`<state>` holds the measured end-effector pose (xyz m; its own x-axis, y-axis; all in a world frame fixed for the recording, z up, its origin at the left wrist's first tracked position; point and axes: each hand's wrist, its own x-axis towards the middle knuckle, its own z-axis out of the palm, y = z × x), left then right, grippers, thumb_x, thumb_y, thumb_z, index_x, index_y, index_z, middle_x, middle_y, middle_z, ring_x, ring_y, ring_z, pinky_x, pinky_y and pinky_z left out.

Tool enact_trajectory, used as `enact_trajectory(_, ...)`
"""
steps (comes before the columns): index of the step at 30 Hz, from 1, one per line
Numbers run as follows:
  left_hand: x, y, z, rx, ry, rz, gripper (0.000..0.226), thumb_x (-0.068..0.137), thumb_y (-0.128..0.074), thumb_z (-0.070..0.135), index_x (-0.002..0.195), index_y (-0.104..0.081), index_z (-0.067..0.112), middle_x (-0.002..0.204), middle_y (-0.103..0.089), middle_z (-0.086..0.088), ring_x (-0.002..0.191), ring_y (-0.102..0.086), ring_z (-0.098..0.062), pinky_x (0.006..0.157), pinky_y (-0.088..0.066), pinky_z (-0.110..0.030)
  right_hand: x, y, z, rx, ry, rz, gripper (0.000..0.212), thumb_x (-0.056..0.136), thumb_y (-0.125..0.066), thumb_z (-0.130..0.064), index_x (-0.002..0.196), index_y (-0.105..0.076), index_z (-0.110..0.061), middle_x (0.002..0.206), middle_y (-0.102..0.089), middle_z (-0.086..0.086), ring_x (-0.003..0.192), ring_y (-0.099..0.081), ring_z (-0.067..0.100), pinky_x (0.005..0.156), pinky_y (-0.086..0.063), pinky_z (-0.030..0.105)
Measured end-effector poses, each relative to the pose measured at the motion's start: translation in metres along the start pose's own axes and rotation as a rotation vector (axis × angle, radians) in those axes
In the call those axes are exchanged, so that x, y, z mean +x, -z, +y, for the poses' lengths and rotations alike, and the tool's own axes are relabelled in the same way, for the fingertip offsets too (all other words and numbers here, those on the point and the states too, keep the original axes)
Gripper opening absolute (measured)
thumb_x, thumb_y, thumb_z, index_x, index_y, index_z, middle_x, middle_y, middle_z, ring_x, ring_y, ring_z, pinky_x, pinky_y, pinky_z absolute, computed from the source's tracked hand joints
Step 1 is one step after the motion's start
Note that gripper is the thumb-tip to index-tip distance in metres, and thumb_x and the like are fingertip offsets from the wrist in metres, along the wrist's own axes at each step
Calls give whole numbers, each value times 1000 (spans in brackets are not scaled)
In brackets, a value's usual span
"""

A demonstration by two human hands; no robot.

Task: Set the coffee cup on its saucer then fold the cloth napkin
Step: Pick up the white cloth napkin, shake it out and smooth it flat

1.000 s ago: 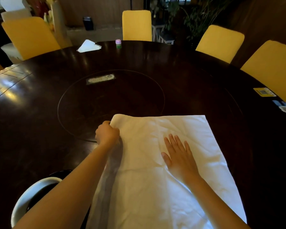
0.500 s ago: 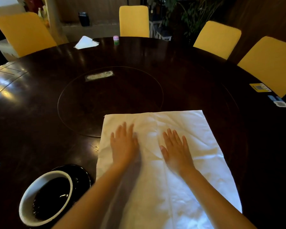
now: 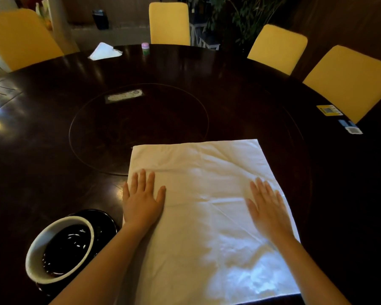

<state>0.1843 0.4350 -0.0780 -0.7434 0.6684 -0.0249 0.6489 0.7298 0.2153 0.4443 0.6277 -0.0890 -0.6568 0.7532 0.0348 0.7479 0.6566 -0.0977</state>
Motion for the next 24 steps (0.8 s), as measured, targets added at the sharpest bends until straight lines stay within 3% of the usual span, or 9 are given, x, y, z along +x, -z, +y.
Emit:
enact_trajectory(3,-2,1,0,-8,16,-8,65,94,-10,56,149,2,23,158,9,-3,144,14,-19,115,11,-39,-8,4,15,-14,-53,-39,79,76,27,-63,143,10,-24,159,0,1,146,2,18,119,-2,40)
enact_trajectory(5,-4,2,3,-25,39,-16,63,95,-12,52,149,2,22,158,10,-5,144,14,-20,116,10,-40,-14,6,12,-10,-92,-53,73,79,19,-60,142,12,-23,159,1,1,146,4,17,119,1,39)
enact_trajectory(12,-19,3,7,-50,75,-10,58,98,-10,45,148,5,20,158,10,-7,144,13,-22,118,8,-42,-33,9,2,-7,-123,-44,79,78,15,-57,148,2,-20,159,4,2,146,2,19,118,3,40)
enact_trajectory(16,-53,0,25,-84,-6,-6,61,94,-5,48,148,0,20,158,8,-6,145,10,-22,117,9,-39,-49,12,-31,100,-43,1,81,88,10,-58,145,-26,-13,154,-25,11,143,-21,29,117,-6,39)
enact_trajectory(20,-113,-9,37,-78,-161,-34,61,90,-21,47,140,-38,16,149,-35,-12,140,-26,-27,112,-7,-39,-84,11,-98,128,200,-43,59,97,-7,-46,135,-40,-15,141,-49,7,137,-31,22,112,-8,36)
enact_trajectory(24,-143,-9,20,-31,-183,-73,62,95,-9,51,137,-43,20,145,-43,-8,136,-22,-20,111,-1,-36,-113,4,-121,83,326,-97,56,97,-11,-46,138,-38,-20,145,-44,0,136,-36,17,107,-19,39)
